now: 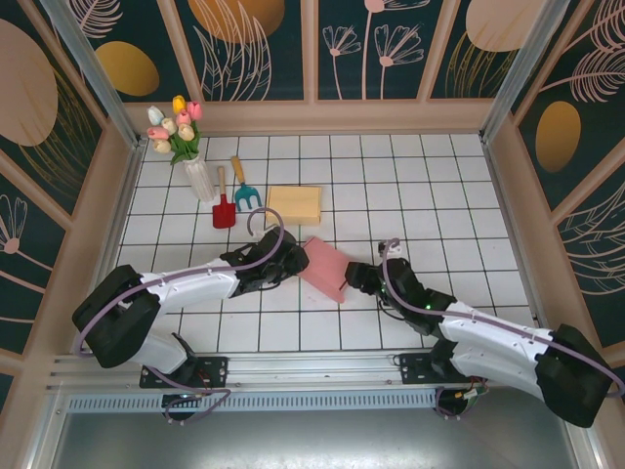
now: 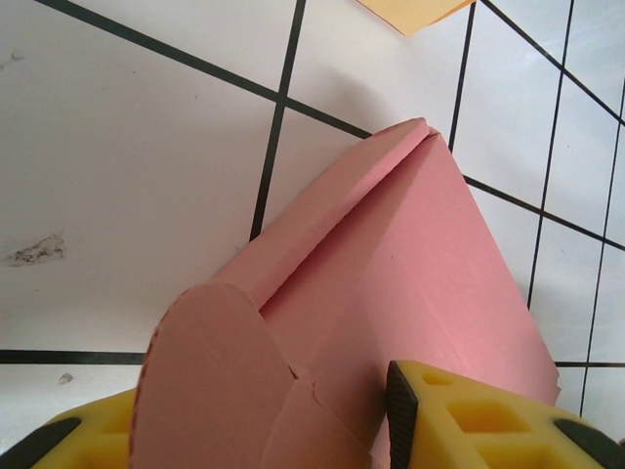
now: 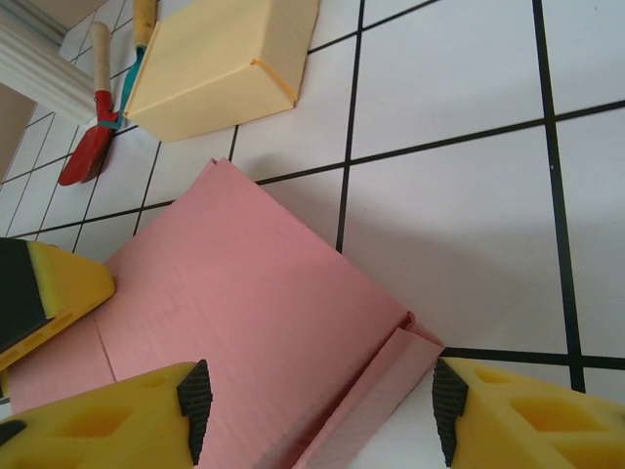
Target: Fold the paper box
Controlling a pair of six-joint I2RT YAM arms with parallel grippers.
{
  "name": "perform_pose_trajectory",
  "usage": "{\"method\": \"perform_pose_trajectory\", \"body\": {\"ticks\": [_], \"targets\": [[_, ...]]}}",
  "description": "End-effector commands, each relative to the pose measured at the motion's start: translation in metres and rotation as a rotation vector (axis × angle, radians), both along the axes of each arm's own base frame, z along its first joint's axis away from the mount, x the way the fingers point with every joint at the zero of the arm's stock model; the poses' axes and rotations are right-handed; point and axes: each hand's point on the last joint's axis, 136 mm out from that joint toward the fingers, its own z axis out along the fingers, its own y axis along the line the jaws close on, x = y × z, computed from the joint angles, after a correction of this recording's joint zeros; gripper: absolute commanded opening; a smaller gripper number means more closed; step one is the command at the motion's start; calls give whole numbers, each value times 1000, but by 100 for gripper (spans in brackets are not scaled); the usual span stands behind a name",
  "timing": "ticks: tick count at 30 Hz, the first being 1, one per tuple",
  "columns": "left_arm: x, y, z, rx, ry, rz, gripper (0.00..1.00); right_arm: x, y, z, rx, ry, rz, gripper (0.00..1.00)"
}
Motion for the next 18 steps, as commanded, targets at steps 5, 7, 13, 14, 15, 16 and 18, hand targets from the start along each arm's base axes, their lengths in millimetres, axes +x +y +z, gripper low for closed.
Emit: {"method": "perform_pose_trajectory", "body": {"ticks": [5,7,13,14,15,16,18], "targets": [[-6,6,-11,47,3,-7,46,7,7,-11,-22,-5,-54,65],[-6,7,-8,52,-6,-10,48,8,9,-20,-46,5,-49,66],[-4,13,2,84,-37,-6,53,16,10,-35,-151,22,-65,66],[-3,18,4,107,-49,1,56,19,7,-37,-176,15,-82,66],[-2,23,7,130,-63,9,58,22,3,-38,-202,8,-100,67],[-2,28,9,151,-73,15,59,24,1,-39,-226,1,-105,66],[-1,42,12,205,-100,34,60,27,4,-39,-269,-13,-84,67]]}}
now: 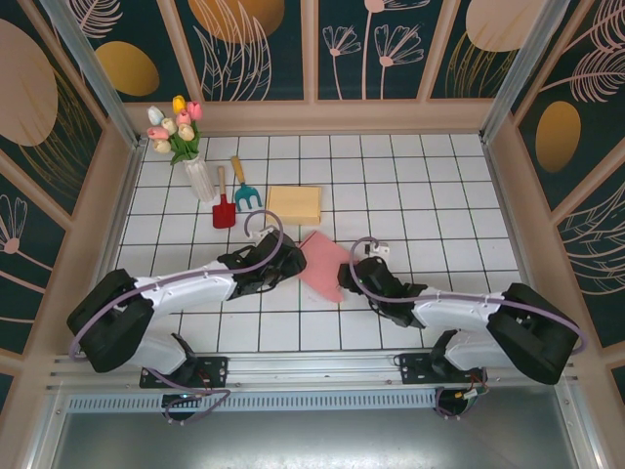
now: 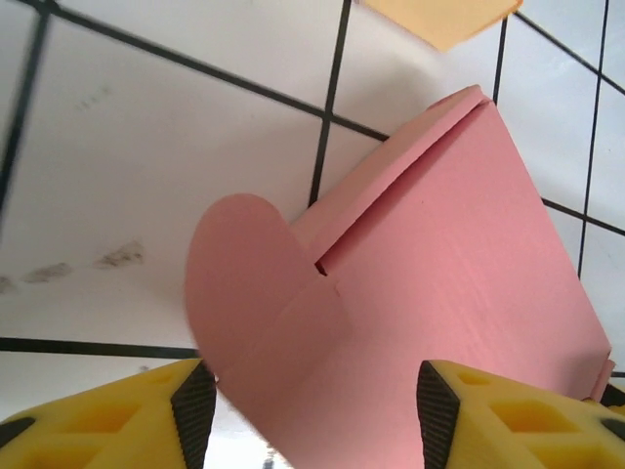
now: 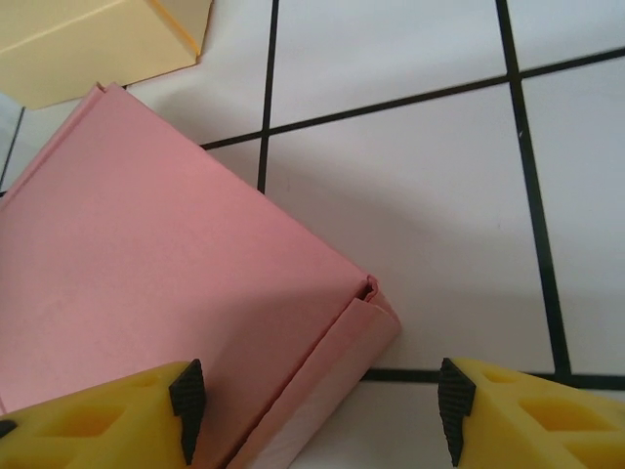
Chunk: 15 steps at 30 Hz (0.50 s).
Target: Fold the paper box
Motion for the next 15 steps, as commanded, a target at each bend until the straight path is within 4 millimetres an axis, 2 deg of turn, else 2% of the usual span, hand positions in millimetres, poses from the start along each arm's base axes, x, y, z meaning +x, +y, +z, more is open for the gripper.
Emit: {"method": "perform_pose_trajectory", "body": {"ticks": [1,5,9,11,15], "targets": [[1,27,10,123,-65,29,61,10,0,5,-92,-51,7,66],[1,44,22,154,-123,57,63,12,13,5,-153,-63,111,66],[4,33,35,145,-201,-51,66,12,25,2,-223,-72,230,64],[6,30,35,173,-225,-95,68,13,25,0,-260,-67,252,64],[13,33,21,252,-228,-99,71,14,30,-2,-291,-65,299,63]]}}
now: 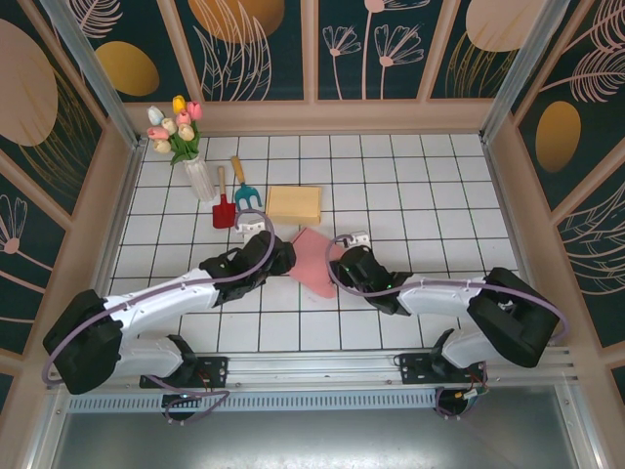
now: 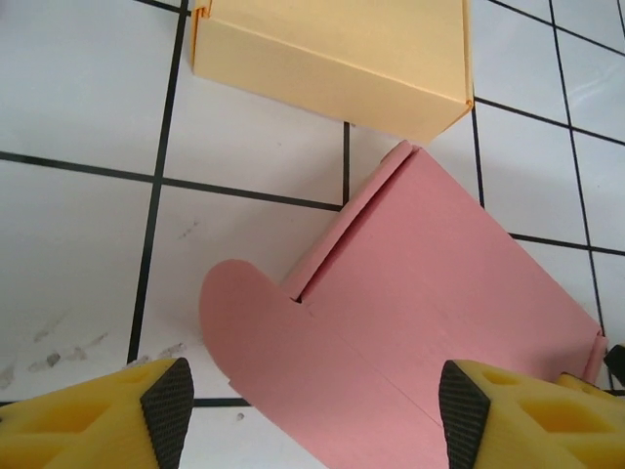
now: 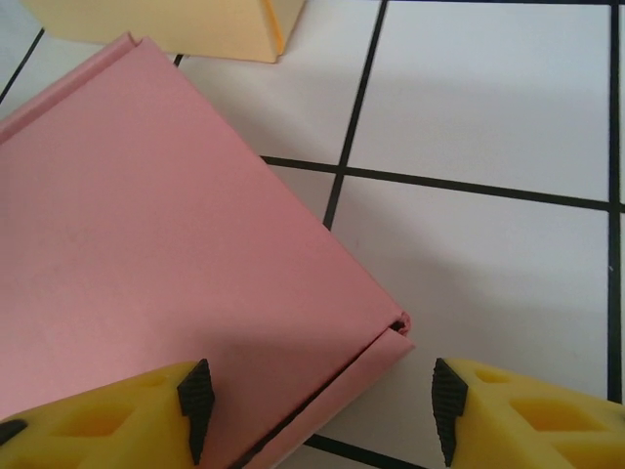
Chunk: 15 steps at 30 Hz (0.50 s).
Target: Fold the paper box
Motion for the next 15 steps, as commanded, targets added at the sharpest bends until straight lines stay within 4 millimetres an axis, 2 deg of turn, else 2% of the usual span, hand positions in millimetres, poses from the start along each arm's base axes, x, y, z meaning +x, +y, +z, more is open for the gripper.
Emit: {"method": "perform_pose_trajectory", "body": {"ticks": [1,4,9,15], "targets": [[6,4,-16,106,-28,-25,71,-3,2,-8,-76,13,79,63],[11,-1,-25,113,-21,-22,72,-1,2,-9,-76,9,84,63],[24,-19,-25,135,-34,-64,74,0,2,-11,-59,17,94,63],[37,-24,-31,237,-20,-82,75,1,-5,-16,-55,29,74,63]]}}
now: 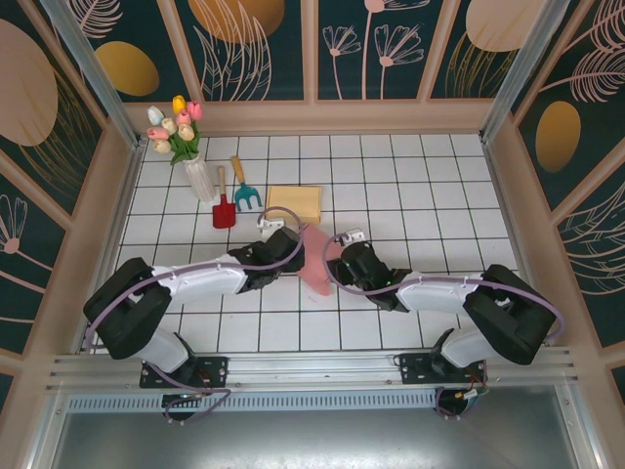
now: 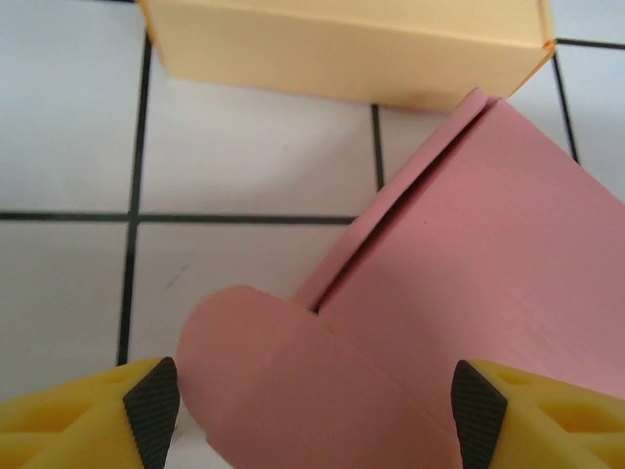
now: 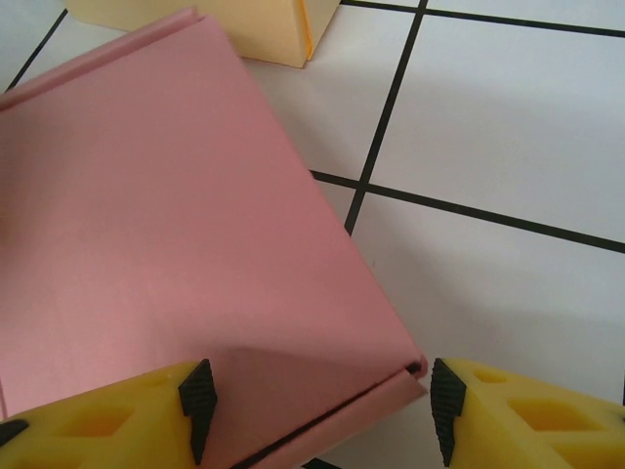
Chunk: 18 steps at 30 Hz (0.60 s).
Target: Fold the paper box
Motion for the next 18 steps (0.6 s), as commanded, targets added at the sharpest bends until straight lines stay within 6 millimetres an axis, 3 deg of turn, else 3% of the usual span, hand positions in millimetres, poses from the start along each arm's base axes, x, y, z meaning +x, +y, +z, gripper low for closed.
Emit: {"method": "perform_pose_trajectory", "body": {"ticks": [1,5,12,18], "targets": [[9,-5,5,56,-22,-22,76,-5,-9,-17,-36,44,8,63],[10,3,5,84,-16,3,76,-2,-13,-15,-26,44,-11,63],[11,7,29,63,-70,6,78,3,-23,-15,-26,41,-47,63],[7,-2,7,43,6,-11,78,4,-24,-13,5,40,-57,63]]}}
